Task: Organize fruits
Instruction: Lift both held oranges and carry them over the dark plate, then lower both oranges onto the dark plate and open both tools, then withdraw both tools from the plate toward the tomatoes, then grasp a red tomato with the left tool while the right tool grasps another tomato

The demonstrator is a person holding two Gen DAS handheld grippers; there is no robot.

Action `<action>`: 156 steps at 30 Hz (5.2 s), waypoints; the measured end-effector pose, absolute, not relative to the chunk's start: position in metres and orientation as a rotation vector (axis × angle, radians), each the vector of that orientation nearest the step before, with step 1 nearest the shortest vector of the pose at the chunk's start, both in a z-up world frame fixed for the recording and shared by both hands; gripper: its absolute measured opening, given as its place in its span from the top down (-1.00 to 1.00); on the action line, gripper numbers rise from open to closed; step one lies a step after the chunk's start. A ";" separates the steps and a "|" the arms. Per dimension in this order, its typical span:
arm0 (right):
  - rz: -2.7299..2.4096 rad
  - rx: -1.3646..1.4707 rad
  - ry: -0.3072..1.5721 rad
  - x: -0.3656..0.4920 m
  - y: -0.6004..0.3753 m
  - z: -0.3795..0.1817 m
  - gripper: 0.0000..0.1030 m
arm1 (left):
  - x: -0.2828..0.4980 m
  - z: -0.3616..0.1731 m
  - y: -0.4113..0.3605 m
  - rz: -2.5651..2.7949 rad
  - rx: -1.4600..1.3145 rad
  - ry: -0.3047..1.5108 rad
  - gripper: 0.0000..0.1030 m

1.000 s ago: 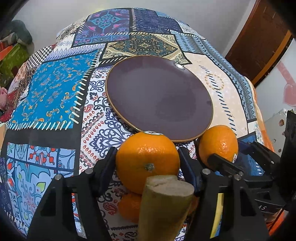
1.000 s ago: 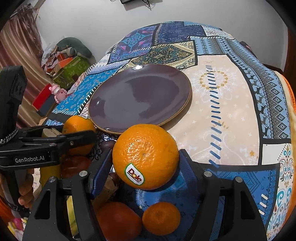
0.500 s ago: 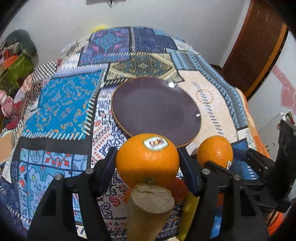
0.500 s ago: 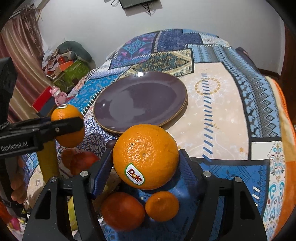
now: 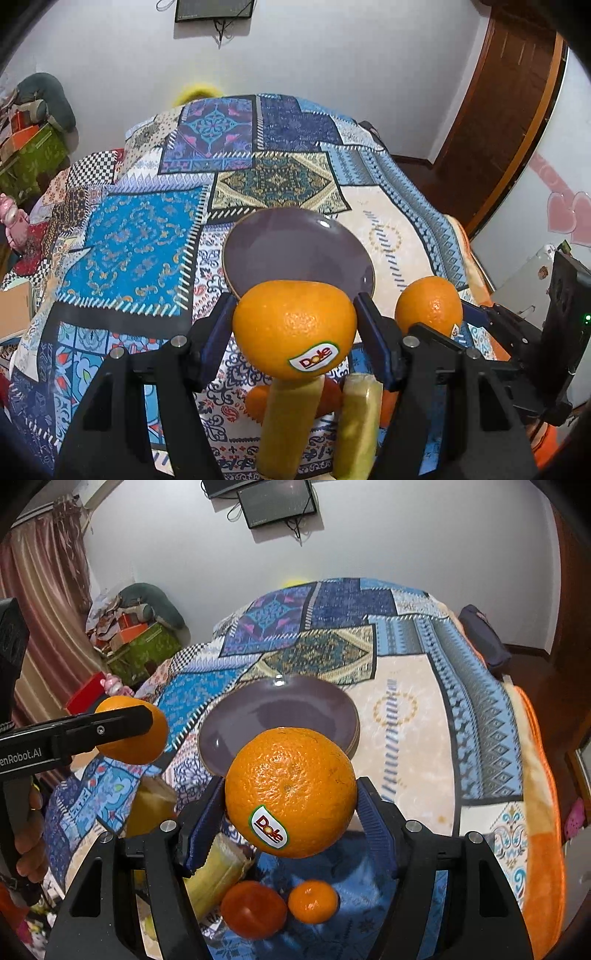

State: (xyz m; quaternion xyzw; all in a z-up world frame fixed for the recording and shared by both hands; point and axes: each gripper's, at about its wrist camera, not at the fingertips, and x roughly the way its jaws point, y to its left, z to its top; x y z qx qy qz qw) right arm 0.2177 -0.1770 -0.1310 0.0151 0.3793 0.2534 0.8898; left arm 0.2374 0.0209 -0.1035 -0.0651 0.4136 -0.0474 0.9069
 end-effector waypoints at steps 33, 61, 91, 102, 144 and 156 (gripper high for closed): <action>0.561 -0.088 0.865 0.312 -0.127 -0.158 -0.30 | 0.357 -0.156 0.037 -0.112 -0.180 0.919 -0.26; 0.601 -0.138 0.946 0.336 -0.115 -0.179 -0.33 | 0.395 -0.195 0.032 -0.164 -0.160 1.051 -0.26; 0.556 -0.122 0.715 0.223 -0.175 -0.087 -0.56 | 0.235 -0.078 0.004 -0.144 -0.013 0.789 -0.45; 0.559 -0.143 0.736 0.168 -0.201 -0.110 -0.56 | 0.167 -0.101 -0.015 -0.152 -0.081 0.820 -0.73; 0.656 -0.099 0.987 0.163 -0.165 -0.195 0.06 | 0.197 -0.194 0.005 -0.139 -0.210 1.031 -0.01; 0.678 -0.066 0.995 0.163 -0.168 -0.195 0.10 | 0.230 -0.201 -0.007 -0.147 -0.189 1.027 -0.07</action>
